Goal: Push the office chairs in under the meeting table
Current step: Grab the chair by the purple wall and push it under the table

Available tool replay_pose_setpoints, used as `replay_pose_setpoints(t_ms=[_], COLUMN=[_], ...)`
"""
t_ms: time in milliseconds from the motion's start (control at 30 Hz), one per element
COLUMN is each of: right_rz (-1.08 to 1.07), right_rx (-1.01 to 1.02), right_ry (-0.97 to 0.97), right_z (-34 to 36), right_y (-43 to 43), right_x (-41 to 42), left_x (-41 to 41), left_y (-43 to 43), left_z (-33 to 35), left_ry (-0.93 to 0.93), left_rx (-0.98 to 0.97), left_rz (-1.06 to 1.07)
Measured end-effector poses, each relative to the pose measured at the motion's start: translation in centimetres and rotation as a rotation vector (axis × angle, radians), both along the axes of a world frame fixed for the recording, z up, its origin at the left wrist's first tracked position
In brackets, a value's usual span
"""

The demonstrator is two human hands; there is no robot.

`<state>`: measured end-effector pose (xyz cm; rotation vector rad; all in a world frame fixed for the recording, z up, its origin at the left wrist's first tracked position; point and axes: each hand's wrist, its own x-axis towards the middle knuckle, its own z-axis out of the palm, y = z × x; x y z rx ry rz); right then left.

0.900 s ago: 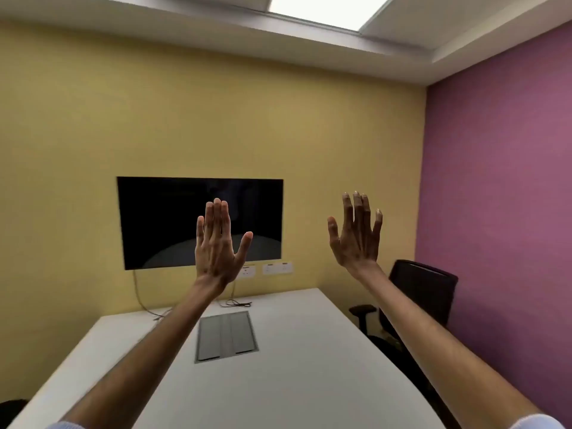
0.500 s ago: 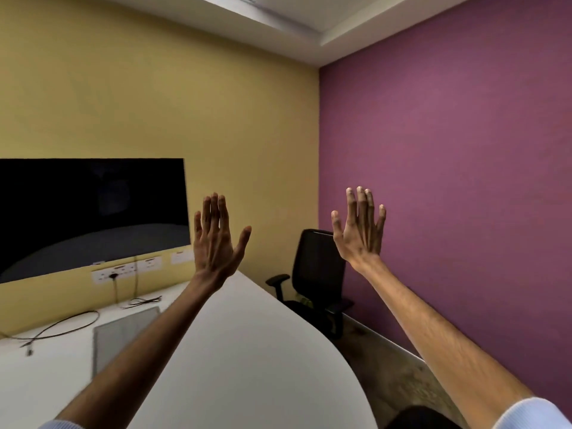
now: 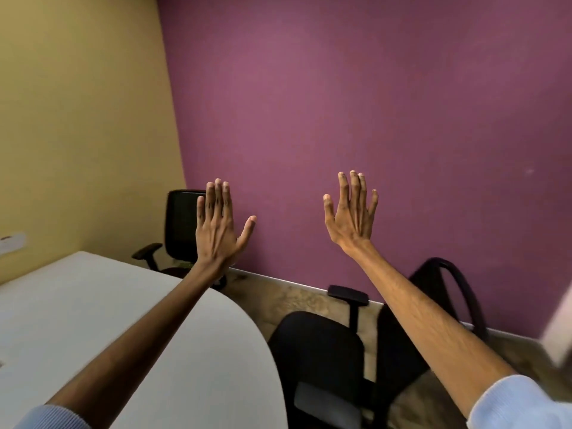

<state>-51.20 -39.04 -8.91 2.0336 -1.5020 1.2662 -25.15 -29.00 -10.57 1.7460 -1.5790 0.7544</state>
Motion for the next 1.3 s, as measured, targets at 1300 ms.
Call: replay_pose_setpoints(t_ms=[1300], right_rz=[-0.088], right_rx=[0.359], right_ry=[0.005], right_z=[-19.7], right_y=[-10.5], right_x=[-48.4], left_x=[-50.7], left_y=[-16.7], left_z=[-18.5], left_ry=[0.118], left_rx=[0.436], left_rz=[-0.239])
